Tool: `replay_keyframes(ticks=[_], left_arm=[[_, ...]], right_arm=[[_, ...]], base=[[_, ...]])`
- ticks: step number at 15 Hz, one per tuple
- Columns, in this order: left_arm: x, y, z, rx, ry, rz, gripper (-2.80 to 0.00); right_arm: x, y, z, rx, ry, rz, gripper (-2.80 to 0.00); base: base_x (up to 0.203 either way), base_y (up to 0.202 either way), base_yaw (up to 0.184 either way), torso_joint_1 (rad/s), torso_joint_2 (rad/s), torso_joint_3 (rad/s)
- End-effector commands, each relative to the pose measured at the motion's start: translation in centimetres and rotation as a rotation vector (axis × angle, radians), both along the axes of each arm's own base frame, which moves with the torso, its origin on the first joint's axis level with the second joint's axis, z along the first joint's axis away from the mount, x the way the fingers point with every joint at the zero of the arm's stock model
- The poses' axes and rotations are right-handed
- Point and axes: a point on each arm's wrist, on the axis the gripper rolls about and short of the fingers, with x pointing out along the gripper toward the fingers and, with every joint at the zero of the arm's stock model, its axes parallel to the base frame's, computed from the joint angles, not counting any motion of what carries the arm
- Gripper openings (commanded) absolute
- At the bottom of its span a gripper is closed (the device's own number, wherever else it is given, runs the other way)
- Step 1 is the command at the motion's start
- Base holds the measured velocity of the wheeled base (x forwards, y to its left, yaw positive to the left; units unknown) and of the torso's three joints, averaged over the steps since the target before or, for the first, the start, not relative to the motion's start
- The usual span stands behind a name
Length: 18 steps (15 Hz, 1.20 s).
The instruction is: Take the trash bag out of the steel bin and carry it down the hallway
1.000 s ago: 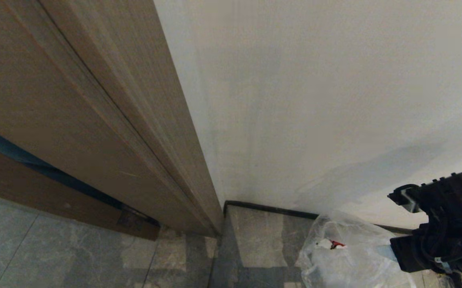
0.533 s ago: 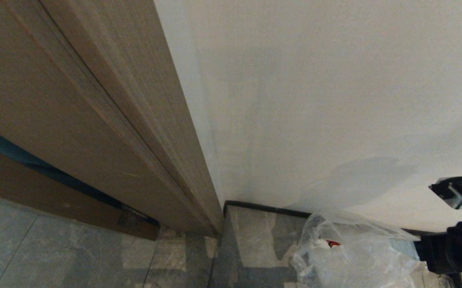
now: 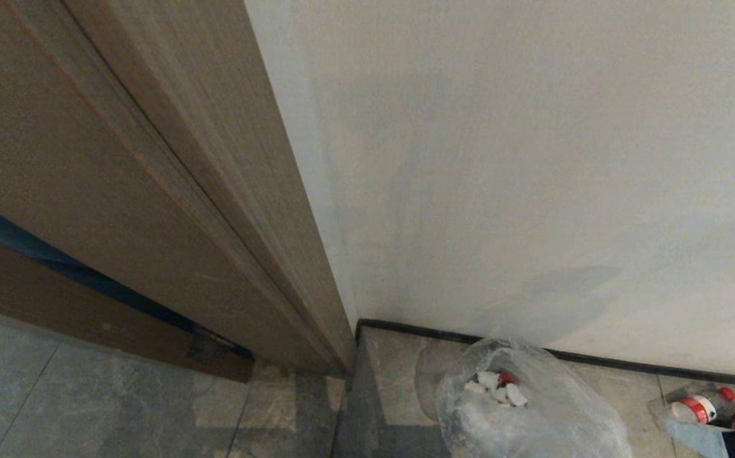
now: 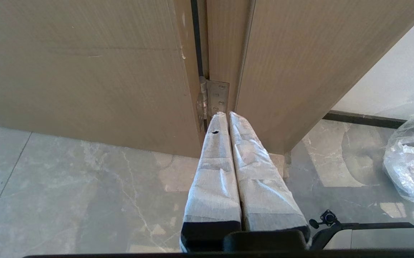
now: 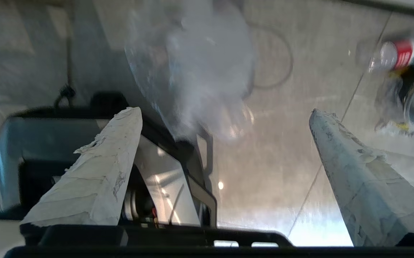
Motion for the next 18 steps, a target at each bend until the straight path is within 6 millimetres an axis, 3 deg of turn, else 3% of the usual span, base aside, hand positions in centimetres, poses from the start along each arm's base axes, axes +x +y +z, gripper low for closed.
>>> replay_keyframes(ticks=[1, 2, 5, 6, 11, 18], left_arm=[[0.0, 0.0, 0.0, 0.0, -0.001, 0.001, -2.8], [0.0, 0.0, 0.0, 0.0, -0.001, 0.0, -2.8], [0.0, 0.0, 0.0, 0.0, 0.0, 0.001, -2.8], [0.0, 0.0, 0.0, 0.0, 0.0, 0.001, -2.8], [0.0, 0.0, 0.0, 0.0, 0.0, 0.001, -2.8], [0.0, 0.0, 0.0, 0.0, -0.001, 0.001, -2.8]], right_arm=[[0.6, 0.2, 1.6, 0.021, -0.047, 0.001, 0.0], [0.3, 0.1, 2.0, 0.034, -0.072, -0.006, 0.0], [-2.5, -0.9, 0.5, 0.099, -0.076, -0.066, 0.0], [-3.4, -1.2, 0.1, 0.125, -0.088, -0.083, -2.8], [-5.9, -2.2, -1.3, 0.156, -0.103, -0.164, -2.8], [-9.3, -2.9, -2.7, 0.052, -0.236, -0.23, -2.8]], base=[[0.0, 0.0, 0.0, 0.0, 0.0, 0.0], [0.0, 0.0, 0.0, 0.0, 0.0, 0.0], [0.0, 0.0, 0.0, 0.0, 0.0, 0.0], [0.0, 0.0, 0.0, 0.0, 0.0, 0.0], [0.0, 0.0, 0.0, 0.0, 0.0, 0.0], [0.0, 0.0, 0.0, 0.0, 0.0, 0.0]])
